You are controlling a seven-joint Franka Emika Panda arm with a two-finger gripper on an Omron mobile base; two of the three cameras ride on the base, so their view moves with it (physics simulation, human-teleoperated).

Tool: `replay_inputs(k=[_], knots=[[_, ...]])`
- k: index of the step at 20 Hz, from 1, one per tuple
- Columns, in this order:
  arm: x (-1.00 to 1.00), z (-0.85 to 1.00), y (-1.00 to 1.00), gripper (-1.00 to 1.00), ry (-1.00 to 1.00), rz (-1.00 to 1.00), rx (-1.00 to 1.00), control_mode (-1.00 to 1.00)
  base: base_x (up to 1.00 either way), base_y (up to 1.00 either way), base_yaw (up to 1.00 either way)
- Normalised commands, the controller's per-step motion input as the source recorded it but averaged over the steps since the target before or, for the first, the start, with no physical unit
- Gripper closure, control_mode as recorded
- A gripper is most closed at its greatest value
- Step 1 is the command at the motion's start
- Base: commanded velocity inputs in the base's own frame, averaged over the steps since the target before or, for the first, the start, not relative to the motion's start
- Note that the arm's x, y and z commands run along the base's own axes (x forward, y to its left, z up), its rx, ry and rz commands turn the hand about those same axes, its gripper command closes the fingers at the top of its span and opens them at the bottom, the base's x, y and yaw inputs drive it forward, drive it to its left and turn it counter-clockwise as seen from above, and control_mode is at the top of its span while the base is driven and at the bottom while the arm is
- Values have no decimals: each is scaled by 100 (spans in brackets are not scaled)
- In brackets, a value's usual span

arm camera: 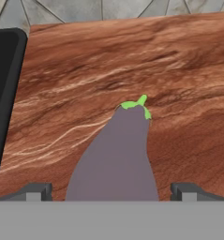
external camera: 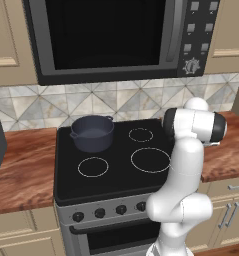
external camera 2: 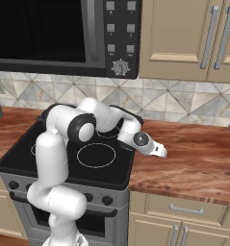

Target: Turn on the burner for the pot on the stove. Wait thirty seconds for the pot to heat up. Then add the eggplant to the pot.

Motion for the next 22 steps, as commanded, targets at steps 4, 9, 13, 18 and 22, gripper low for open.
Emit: replay_inputs(k=[4,9,13,18,22], knots=[[0,0,0,100,0,0,0,-100,0,0,0],[0,0,0,100,0,0,0,-100,0,0,0],[0,0,0,100,0,0,0,-100,0,0,0],[0,14,0,100,-1,-1,0,-100,0,0,0],[-5,87,0,100,-5,-8,1,-100,0,0,0]])
